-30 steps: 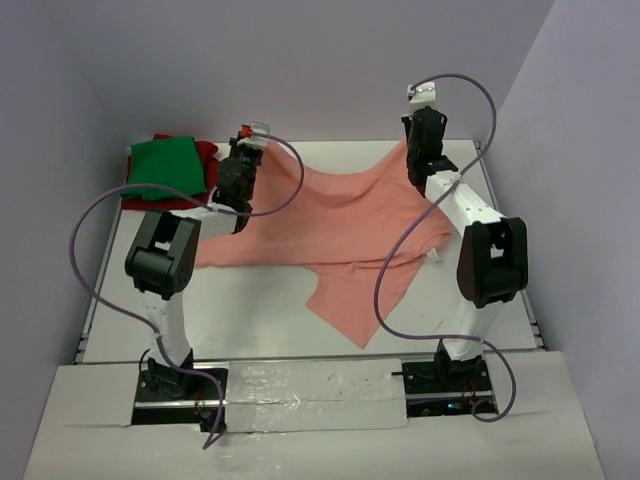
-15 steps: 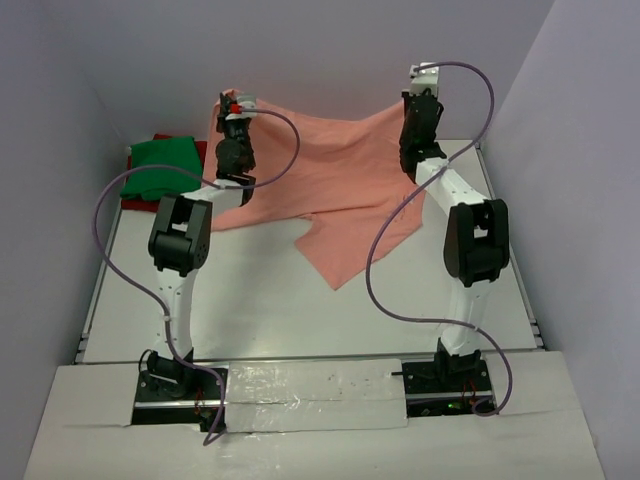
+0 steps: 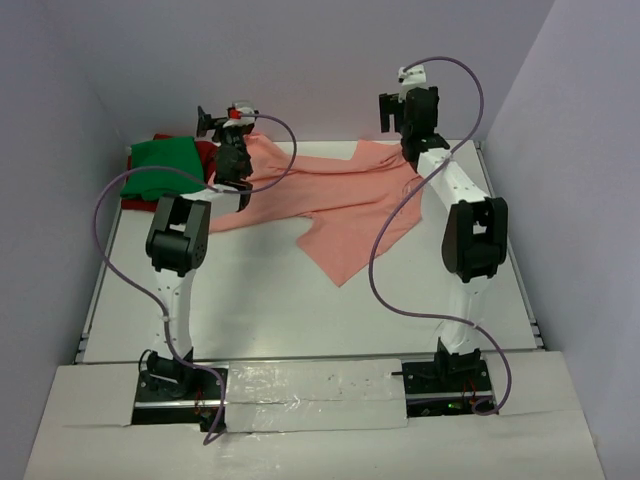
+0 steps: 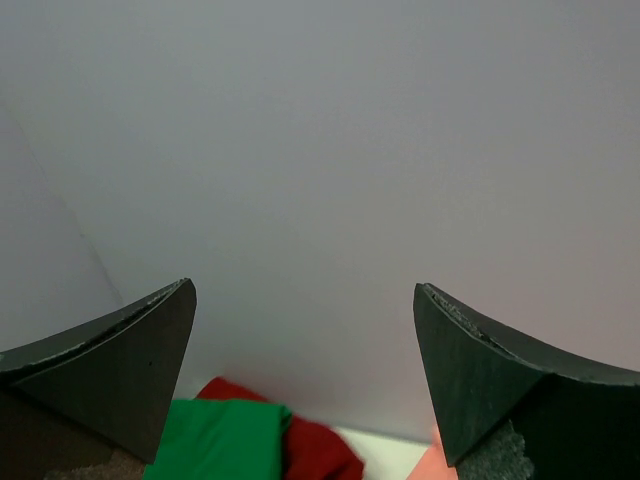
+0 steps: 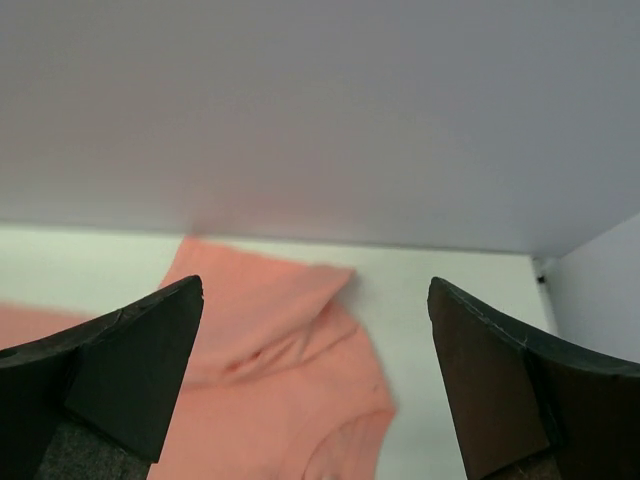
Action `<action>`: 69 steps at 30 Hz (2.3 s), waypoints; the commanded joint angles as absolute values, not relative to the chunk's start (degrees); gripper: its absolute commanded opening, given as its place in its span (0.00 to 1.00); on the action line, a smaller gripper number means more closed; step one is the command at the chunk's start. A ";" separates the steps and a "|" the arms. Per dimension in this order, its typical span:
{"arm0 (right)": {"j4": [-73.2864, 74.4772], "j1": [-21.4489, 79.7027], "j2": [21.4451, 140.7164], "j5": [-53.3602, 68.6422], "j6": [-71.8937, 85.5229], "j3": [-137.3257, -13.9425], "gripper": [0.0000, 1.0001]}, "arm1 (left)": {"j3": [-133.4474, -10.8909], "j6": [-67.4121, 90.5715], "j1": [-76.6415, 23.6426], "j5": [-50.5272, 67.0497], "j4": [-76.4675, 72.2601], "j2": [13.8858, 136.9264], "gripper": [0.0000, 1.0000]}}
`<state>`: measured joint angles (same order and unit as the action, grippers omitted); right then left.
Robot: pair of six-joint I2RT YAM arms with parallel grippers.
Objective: Fold and stack the t-shirts
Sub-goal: Flatten out the tshirt
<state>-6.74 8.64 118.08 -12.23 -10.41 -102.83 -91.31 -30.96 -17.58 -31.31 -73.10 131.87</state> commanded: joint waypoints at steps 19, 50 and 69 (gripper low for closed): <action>29.70 18.37 92.01 8.35 -9.22 -72.69 0.88 | -47.73 -6.95 -16.44 -18.80 -12.30 73.83 0.99; 34.19 37.44 104.24 6.42 -9.32 -64.34 0.78 | -46.93 -4.75 -13.71 -16.08 -8.17 70.49 0.99; 27.95 49.66 105.65 -5.52 -11.86 -60.74 0.00 | -44.65 -6.15 -12.66 -16.17 -9.93 68.38 0.99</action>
